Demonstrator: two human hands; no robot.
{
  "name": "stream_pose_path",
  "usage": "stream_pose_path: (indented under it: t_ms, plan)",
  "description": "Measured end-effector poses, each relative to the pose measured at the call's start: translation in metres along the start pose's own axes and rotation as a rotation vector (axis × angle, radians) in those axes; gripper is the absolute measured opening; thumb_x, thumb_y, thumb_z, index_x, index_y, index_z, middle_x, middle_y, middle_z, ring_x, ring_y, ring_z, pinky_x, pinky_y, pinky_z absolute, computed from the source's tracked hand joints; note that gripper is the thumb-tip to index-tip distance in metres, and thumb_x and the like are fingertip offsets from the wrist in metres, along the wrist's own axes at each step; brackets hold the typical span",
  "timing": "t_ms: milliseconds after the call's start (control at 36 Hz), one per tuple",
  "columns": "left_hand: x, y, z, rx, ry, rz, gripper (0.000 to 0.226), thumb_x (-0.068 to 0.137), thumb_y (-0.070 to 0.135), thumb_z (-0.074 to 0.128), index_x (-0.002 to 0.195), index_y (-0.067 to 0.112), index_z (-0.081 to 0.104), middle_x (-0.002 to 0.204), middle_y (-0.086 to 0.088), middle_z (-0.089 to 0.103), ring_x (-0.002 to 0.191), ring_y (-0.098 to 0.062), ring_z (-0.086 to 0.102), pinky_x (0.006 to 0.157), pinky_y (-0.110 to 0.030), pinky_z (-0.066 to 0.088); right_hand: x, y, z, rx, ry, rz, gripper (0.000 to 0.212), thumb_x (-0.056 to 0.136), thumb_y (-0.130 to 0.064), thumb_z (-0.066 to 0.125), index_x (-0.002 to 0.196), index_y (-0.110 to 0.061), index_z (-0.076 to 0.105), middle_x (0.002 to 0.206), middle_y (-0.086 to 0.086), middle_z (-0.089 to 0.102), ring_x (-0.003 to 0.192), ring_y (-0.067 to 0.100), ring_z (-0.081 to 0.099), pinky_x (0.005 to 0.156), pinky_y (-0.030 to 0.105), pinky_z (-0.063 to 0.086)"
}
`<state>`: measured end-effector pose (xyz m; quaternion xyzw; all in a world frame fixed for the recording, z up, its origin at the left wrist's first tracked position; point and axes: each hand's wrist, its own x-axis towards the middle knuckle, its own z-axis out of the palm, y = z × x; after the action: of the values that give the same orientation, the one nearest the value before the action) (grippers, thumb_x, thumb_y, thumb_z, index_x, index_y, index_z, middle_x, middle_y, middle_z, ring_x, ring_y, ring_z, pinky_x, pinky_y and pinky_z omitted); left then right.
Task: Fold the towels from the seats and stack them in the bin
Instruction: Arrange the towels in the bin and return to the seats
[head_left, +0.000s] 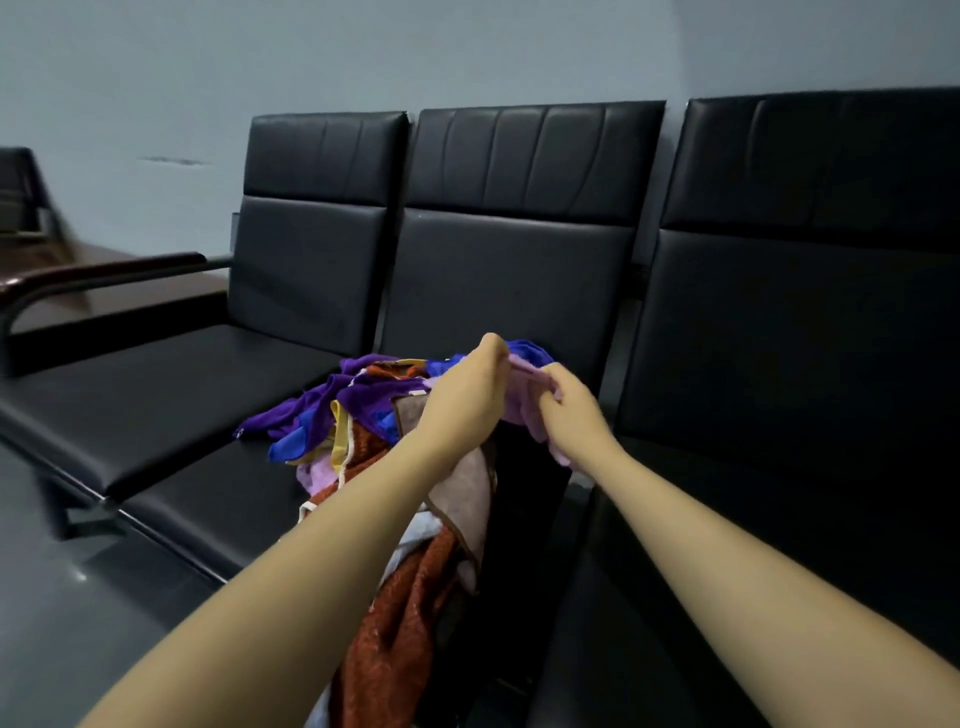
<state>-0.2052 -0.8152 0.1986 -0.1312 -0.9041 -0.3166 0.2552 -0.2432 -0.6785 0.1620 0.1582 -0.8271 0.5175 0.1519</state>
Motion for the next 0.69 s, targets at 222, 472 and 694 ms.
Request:
stream_pose_path:
  t_ms: [222, 472, 694]
  plan:
    - [0.004, 0.07, -0.017, -0.147, 0.012, 0.058, 0.017, 0.1, 0.019, 0.036, 0.103, 0.007, 0.048, 0.099, -0.006, 0.058, 0.086, -0.023, 0.055, 0.074, -0.033, 0.044, -0.026, -0.044, -0.067, -0.031, 0.236, -0.091, 0.017, 0.099, -0.017, 0.043, 0.086, -0.016, 0.054, 0.074, -0.003, 0.058, 0.07, 0.012, 0.053, 0.063, 0.033, 0.043]
    - [-0.004, 0.151, 0.008, -0.294, -0.053, 0.202, 0.014, 0.095, 0.023, 0.049, 0.099, 0.01, 0.054, 0.088, 0.002, 0.058, 0.077, -0.013, 0.053, 0.067, -0.026, 0.042, -0.078, -0.057, -0.154, -0.293, 0.471, -0.131, 0.018, 0.101, -0.028, 0.039, 0.089, -0.023, 0.051, 0.072, -0.008, 0.055, 0.066, 0.012, 0.056, 0.057, 0.032, 0.044]
    - [-0.021, 0.219, 0.057, -0.387, -0.292, 0.187, 0.01, 0.092, 0.018, 0.054, 0.083, 0.017, 0.053, 0.074, 0.007, 0.055, 0.065, -0.004, 0.05, 0.054, -0.015, 0.037, -0.125, -0.038, -0.231, -0.298, 0.598, -0.014, 0.02, 0.1, -0.03, 0.043, 0.088, -0.018, 0.054, 0.076, -0.004, 0.058, 0.069, 0.013, 0.059, 0.061, 0.03, 0.05]
